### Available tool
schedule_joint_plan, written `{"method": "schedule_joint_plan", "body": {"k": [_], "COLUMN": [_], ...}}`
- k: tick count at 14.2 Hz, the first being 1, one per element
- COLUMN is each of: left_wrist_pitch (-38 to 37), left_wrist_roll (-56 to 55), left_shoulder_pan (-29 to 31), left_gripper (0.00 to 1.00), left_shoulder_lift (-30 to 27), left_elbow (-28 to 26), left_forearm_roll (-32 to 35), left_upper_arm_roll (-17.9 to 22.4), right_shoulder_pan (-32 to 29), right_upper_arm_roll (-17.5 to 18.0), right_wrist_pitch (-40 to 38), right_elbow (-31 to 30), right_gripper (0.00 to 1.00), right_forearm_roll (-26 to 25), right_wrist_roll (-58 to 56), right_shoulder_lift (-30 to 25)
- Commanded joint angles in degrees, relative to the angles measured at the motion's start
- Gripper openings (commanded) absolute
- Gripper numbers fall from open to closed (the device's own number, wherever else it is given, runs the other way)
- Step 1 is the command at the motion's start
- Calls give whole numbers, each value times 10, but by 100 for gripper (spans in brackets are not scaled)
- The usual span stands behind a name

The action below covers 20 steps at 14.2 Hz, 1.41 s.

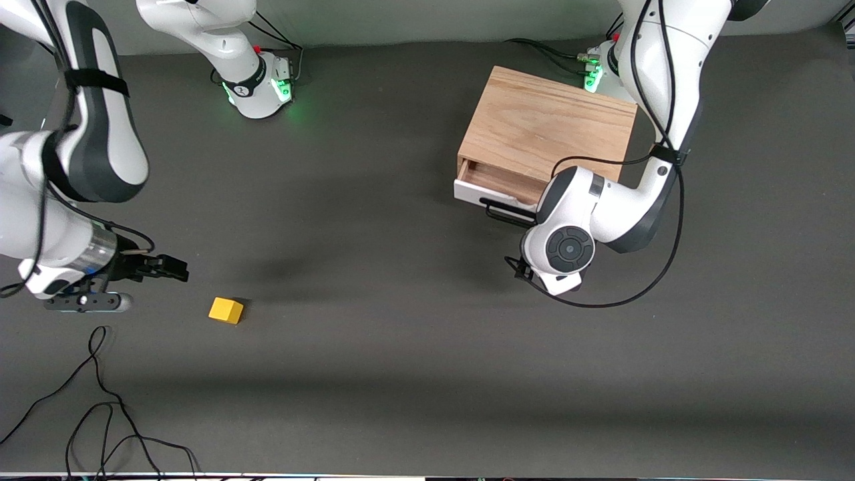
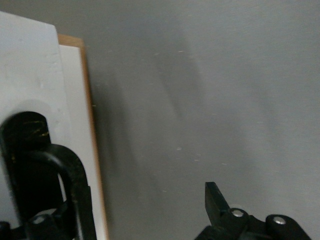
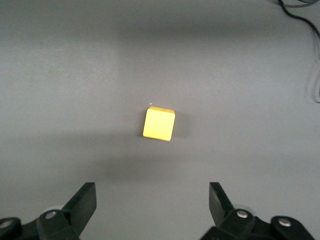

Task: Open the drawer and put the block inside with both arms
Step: 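Pull the drawer open with the left gripper while the right gripper lowers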

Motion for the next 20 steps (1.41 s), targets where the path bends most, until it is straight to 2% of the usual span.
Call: {"method": "schedule_joint_plan", "body": {"k": [1,3,6,9,12,15,17,19,20], "left_wrist_pitch": [48,68,57,-48,-141,-239,-321,-370,-379], "left_wrist_roll": [-3,-1,9,27,26,33,84,165,248], "left_shoulder_pan": [1,1,1,7,7,11,12,20,31], "left_gripper": [100,100,100,100,100,100,100,100,100], "left_shoulder_lift": [43,42,40,39,36,22,19,-15,-42], "left_elbow": [76,80,103,147,195,246,291,298,291], "left_forearm_roll": [29,30,33,34,32,40,52,58,66], "left_upper_arm_roll": [14,18,19,18,18,19,19,20,20], "right_shoulder_pan": [2,1,2,2,5,4,1,0,0], "right_upper_arm_roll": [-2,-2,0,4,8,8,8,8,8], "right_wrist_pitch": [88,150,200,248,265,266,276,288,289], "right_elbow": [-59,-80,-75,-74,-74,-74,-74,-67,-62], "right_gripper": [100,100,100,100,100,100,100,90,81], "right_forearm_roll": [8,9,9,11,31,31,31,31,31], "right_wrist_roll": [0,1,9,11,9,7,1,1,1], "right_shoulder_lift": [7,33,74,119,150,161,166,173,179]}}
